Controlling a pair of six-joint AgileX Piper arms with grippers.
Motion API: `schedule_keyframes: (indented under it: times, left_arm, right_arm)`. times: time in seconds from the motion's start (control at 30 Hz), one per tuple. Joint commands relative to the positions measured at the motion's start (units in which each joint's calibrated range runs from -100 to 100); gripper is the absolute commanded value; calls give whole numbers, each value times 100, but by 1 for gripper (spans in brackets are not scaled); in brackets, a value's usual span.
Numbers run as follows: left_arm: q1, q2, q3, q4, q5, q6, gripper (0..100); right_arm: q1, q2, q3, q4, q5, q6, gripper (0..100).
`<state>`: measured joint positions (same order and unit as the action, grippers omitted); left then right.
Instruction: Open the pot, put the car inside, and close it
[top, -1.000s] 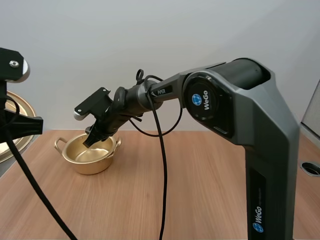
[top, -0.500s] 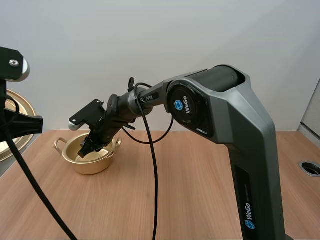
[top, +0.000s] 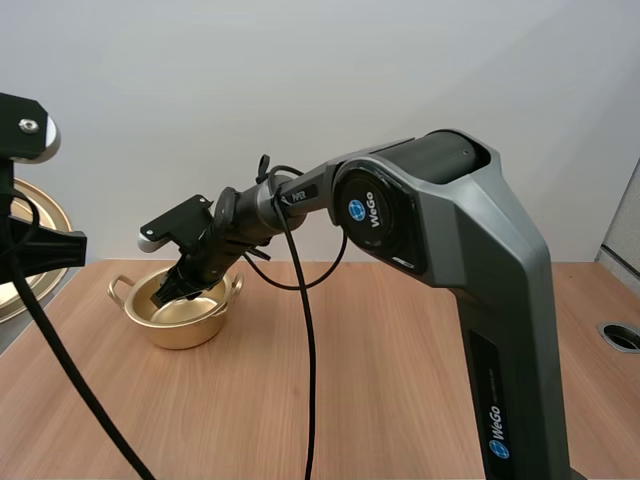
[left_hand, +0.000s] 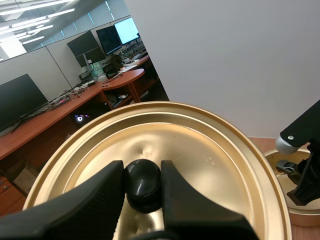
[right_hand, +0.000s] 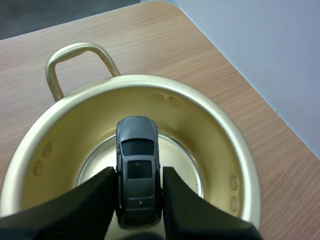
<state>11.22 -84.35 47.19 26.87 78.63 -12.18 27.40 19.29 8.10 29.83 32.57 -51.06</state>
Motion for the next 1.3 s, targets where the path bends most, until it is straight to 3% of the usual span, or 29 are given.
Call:
schedule_keyframes:
  times: [0.0, 0.23, 0.4, 0.57, 0.67, 0.8, 1.1, 1.27]
  left_arm:
    - [4, -5, -10, 2, -6, -5, 0]
    - [4, -5, -10, -10, 3, 52, 0]
    - [4, -5, -10, -10, 3, 74, 0]
    - [4, -5, 7, -47, -430, 74, 0]
    - [4, 139, 169, -161, -1229, 74, 0]
    - [4, 776, 554, -422, -2085, 74, 0]
    - [4, 2857, 1322, -605, -4558, 54, 0]
    - [4, 4042, 1337, -804, -5896, 40, 0]
  right_arm:
    - [0, 2, -7, -138, 31, 0, 100]
    - [0, -9, -7, -205, -175, 0, 100]
    - [-26, -140, -7, -665, -773, 0, 100]
    - [-247, -506, -7, -708, -1071, 203, 100]
    - [-581, -857, -7, -701, -1200, 892, 100]
    - [-1177, -1379, -7, -701, -752, 1311, 100]
    - [-2500, -2536, -7, -701, 1951, 1311, 100]
    - [-2949, -3122, -7, -701, 3409, 1311, 100]
